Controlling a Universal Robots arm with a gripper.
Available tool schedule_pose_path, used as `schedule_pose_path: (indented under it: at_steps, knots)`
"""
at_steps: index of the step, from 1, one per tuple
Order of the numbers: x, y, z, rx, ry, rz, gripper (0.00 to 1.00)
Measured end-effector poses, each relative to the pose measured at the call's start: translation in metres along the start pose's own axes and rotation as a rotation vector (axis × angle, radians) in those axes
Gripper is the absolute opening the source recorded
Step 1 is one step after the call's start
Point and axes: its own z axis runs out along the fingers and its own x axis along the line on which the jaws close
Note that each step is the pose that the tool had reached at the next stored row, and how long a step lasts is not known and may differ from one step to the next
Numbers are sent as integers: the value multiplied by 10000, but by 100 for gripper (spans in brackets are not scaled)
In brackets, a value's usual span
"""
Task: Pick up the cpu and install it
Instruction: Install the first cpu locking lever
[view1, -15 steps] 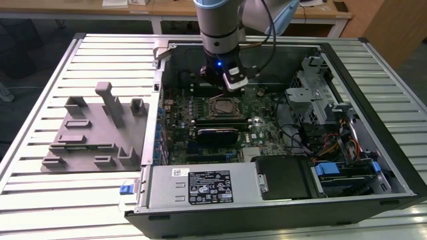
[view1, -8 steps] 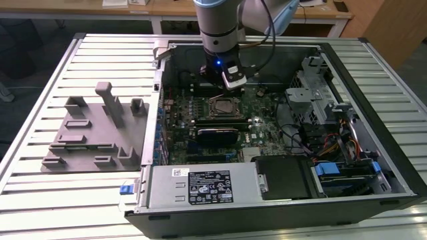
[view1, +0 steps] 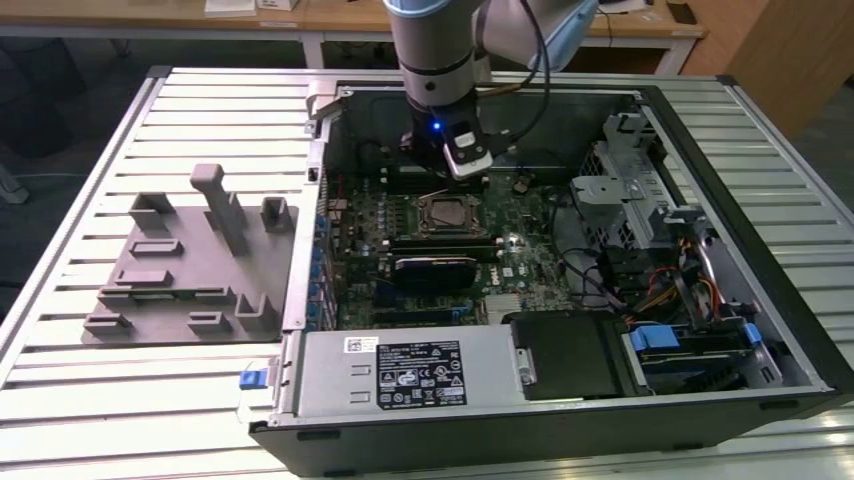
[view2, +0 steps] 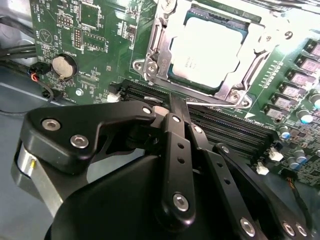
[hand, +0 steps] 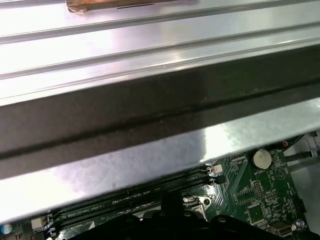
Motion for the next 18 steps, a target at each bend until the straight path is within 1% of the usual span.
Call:
schedule_pose_path:
  at_steps: [5,12,14,15,18]
  knots:
    - [10,9,18,-17,-143,-25,11]
    - [66,1,17,-24,-204,-26,11]
    - [75,0,21,-29,-236,-30,11]
    - [79,-1,25,-37,-279,-36,11]
    - [92,-4,39,-84,-452,-54,11]
